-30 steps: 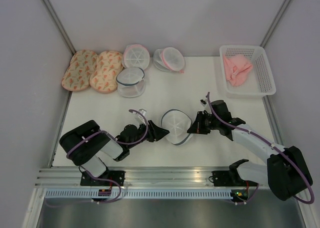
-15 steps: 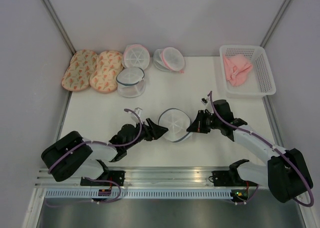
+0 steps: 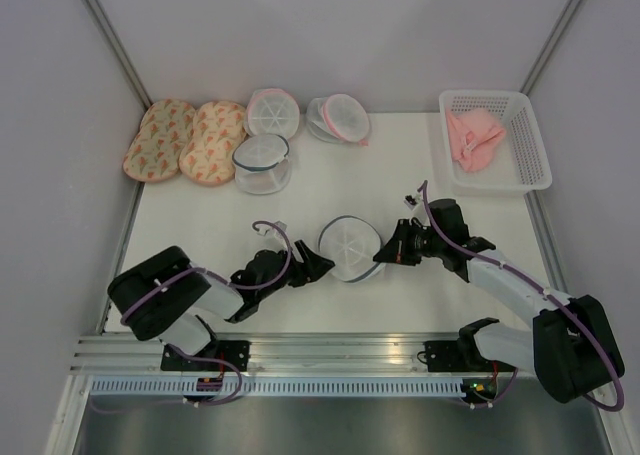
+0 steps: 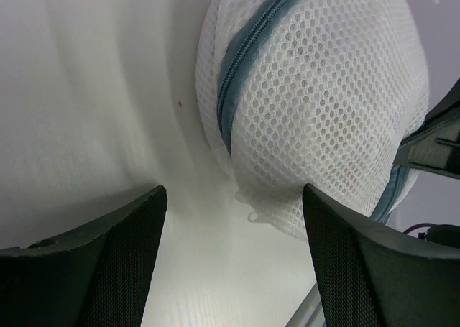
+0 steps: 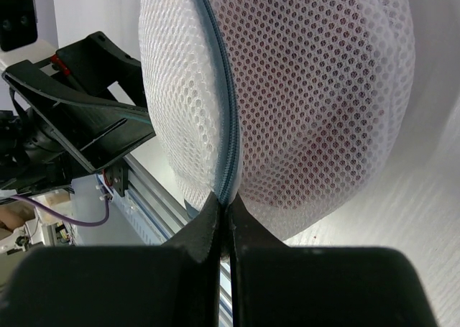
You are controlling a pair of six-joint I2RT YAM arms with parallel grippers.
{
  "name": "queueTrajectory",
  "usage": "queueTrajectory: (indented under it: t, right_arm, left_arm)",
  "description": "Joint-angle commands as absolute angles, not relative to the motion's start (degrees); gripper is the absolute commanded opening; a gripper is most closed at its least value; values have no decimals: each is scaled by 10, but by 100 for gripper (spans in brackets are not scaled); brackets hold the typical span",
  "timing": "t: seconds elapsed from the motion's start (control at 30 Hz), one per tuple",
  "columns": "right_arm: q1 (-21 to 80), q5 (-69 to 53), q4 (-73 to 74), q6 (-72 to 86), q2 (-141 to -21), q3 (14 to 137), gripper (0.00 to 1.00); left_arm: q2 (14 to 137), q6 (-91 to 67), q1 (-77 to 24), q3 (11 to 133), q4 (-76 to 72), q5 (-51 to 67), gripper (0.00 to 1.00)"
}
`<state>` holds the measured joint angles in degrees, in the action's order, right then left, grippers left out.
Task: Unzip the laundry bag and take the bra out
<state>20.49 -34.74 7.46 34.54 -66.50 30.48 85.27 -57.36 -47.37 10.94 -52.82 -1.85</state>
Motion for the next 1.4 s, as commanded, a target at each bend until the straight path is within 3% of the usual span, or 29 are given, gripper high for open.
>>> queueTrajectory:
  t: [0.0, 0.23, 0.47, 0.53, 0.6, 0.77, 1.2, 1.37]
  right_arm:
    - [203, -367, 47, 351, -666, 299, 0]
    - [201, -379, 41, 358, -653, 291, 0]
    - [199, -388, 39, 358, -642, 281, 0]
    - [198, -394, 40, 357, -640, 281, 1]
    - [196, -398, 44, 355, -636, 281, 0]
    - [189, -405, 55, 351, -620, 282, 0]
    - [162, -482, 23, 374, -596, 260, 1]
    - [153, -512, -15, 399, -592, 248, 0]
  left_arm:
    - [924, -607, -475, 105, -720, -26, 82]
    - [1084, -676, -475, 149, -941, 31, 80]
    - [1079, -674, -474, 148, -951, 38, 62]
    - [1065, -668, -471, 137, -951, 33, 61]
    - [1056, -665, -467, 127, -952, 20, 63]
    - [1027, -657, -465, 107, -951, 3, 78]
    - [962, -681, -447, 106, -952, -33, 89]
    - [984, -729, -439, 141, -952, 13, 91]
